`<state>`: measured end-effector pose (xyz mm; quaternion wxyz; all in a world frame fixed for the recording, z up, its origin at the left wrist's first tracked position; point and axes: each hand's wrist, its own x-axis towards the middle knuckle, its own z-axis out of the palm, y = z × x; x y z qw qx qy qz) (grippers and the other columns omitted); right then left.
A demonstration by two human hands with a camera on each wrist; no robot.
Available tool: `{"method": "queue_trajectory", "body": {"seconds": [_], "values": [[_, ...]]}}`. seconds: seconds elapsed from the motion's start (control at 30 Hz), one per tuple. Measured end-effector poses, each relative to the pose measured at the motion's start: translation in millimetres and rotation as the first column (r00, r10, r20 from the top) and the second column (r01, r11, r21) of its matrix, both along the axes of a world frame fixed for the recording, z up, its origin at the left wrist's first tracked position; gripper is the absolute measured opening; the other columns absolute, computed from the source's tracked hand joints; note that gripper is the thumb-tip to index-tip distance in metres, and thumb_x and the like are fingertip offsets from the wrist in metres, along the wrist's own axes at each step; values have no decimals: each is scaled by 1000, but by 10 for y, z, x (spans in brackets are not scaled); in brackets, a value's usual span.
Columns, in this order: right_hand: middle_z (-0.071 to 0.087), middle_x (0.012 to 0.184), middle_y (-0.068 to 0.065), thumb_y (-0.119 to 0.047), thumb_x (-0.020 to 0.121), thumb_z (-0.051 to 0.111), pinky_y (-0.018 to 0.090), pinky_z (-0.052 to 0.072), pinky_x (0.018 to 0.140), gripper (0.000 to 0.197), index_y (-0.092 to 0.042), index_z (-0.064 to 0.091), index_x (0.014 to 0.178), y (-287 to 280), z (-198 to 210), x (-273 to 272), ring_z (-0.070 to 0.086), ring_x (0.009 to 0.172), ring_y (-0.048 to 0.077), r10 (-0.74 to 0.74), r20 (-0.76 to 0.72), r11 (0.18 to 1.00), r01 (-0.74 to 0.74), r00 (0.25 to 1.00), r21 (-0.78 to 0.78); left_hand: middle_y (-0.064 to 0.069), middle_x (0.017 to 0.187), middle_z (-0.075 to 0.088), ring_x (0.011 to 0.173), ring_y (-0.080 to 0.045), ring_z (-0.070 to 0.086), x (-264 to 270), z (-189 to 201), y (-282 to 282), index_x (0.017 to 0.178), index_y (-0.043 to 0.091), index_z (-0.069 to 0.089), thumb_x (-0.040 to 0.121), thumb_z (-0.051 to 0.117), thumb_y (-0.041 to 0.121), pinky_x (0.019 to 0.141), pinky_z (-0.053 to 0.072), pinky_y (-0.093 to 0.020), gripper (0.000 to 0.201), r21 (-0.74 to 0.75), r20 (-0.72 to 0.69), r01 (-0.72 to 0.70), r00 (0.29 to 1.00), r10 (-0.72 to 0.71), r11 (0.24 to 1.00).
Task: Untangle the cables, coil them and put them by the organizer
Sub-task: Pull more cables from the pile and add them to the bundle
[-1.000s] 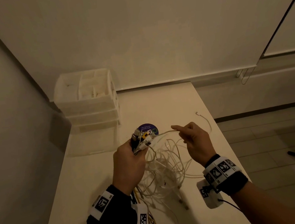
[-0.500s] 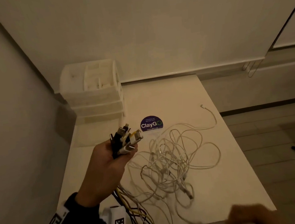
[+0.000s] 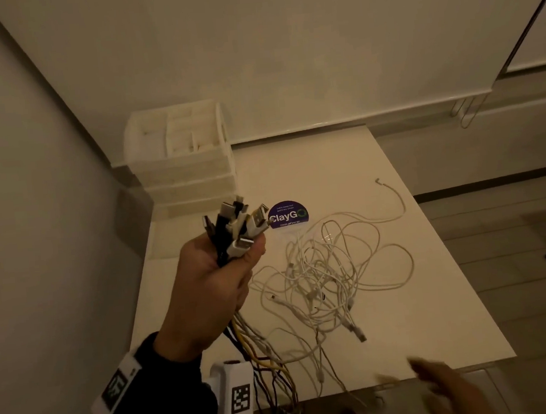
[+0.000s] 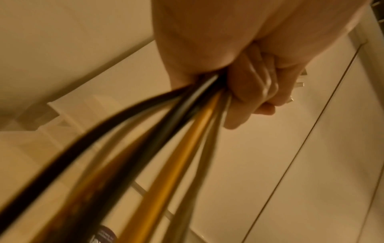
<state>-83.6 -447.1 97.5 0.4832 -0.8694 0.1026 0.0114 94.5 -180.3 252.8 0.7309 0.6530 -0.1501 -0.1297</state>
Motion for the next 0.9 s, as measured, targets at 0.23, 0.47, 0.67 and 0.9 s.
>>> {"method": "queue_trajectory", "body": {"seconds": [0.23, 0.47, 0.67, 0.9], "values": [[53, 133, -12, -30, 83, 71, 29, 42, 104, 62, -33, 41, 137, 1122, 502, 912, 51, 121, 4, 596, 51, 789, -596, 801, 150, 2, 42, 28, 33, -11, 21, -383, 33, -126, 62, 12, 58, 83, 65, 25, 40, 24, -18, 26, -18, 14, 88, 996, -88, 996], [62, 59, -1, -38, 86, 67, 22, 46, 68, 30, -17, 63, 64, 1555, -150, 921, 56, 56, -1, 551, -123, 822, -513, 825, 246, 3, 43, 27, 33, -10, 21, -360, 144, 162, 66, 0, 50, 80, 65, 29, 41, 24, -16, 35, -130, 34, 2, 999, 2, 992], [56, 43, -15, -40, 81, 73, 20, 46, 64, 37, -14, 64, 56, 1302, -610, 966, 56, 51, -3, 478, -347, 874, -397, 807, 282, 6, 45, 27, 32, -5, 22, -180, 412, 402, 76, 6, 51, 85, 64, 38, 42, 24, -13, 35, -203, 146, -77, 983, 108, 976], [52, 52, -12, -61, 61, 77, 19, 42, 64, 43, -27, 55, 48, 929, -946, 728, 55, 58, 0, 446, -524, 895, -352, 725, 275, 6, 46, 26, 32, -4, 19, 5, 593, 538, 77, 11, 48, 89, 59, 39, 41, 20, -13, 33, -255, 192, -160, 958, 212, 954]]}}
